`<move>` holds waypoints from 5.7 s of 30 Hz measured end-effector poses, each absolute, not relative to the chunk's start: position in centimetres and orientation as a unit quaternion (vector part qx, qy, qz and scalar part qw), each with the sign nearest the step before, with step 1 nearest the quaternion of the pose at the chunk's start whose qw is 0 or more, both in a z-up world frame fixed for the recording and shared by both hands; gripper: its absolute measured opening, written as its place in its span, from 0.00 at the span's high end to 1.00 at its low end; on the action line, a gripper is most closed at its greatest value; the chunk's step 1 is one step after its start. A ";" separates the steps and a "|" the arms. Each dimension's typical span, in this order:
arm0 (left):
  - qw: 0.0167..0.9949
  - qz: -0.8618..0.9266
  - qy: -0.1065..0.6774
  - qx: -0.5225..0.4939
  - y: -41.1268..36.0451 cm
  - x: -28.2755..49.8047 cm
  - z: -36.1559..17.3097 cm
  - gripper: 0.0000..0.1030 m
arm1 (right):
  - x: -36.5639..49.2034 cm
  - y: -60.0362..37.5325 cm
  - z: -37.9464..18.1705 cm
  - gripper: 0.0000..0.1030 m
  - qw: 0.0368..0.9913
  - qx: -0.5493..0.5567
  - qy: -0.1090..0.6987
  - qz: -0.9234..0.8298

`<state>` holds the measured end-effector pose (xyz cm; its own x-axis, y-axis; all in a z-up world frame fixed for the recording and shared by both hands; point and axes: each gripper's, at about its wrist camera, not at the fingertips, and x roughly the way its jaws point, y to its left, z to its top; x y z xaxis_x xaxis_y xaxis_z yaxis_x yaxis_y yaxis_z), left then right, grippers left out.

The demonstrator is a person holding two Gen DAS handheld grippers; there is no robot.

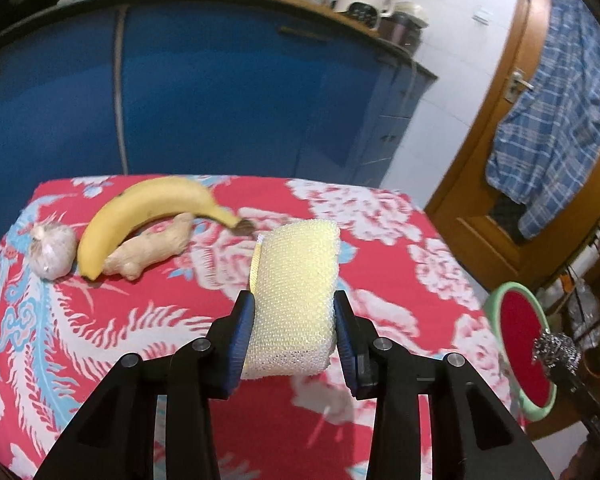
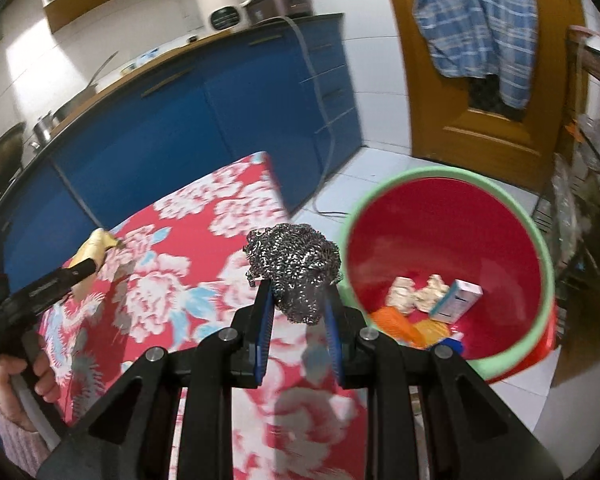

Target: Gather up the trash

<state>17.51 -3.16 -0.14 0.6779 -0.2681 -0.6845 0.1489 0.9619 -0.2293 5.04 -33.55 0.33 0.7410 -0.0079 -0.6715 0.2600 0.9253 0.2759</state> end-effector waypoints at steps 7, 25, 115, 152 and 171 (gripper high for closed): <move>0.911 -0.153 0.377 -0.064 -6.0 15.7 1.7 0.61 | 3.3 -36.7 -0.2 0.74 0.910 0.200 0.348 -0.108; 0.894 -0.250 0.372 -0.001 -16.1 11.4 3.7 0.61 | 0.0 -43.3 -2.6 0.67 0.886 0.268 0.344 -0.156; 0.936 -0.103 0.336 -0.020 -6.6 1.6 5.7 0.24 | -6.5 -30.3 4.5 0.12 0.946 0.162 0.280 -0.030; 0.936 -0.091 0.340 -0.022 -5.8 1.7 4.9 0.24 | -6.1 -29.2 4.1 0.12 0.945 0.154 0.287 -0.025; 0.936 -0.091 0.339 -0.023 -5.8 1.7 4.8 0.24 | -6.0 -29.1 4.1 0.12 0.945 0.154 0.287 -0.025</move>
<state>1.73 -5.76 4.81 0.7534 -0.1851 -0.6309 0.1546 0.9825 -0.1037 -6.00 -29.09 4.11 0.8339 0.0406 -0.5505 0.1363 0.9513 0.2766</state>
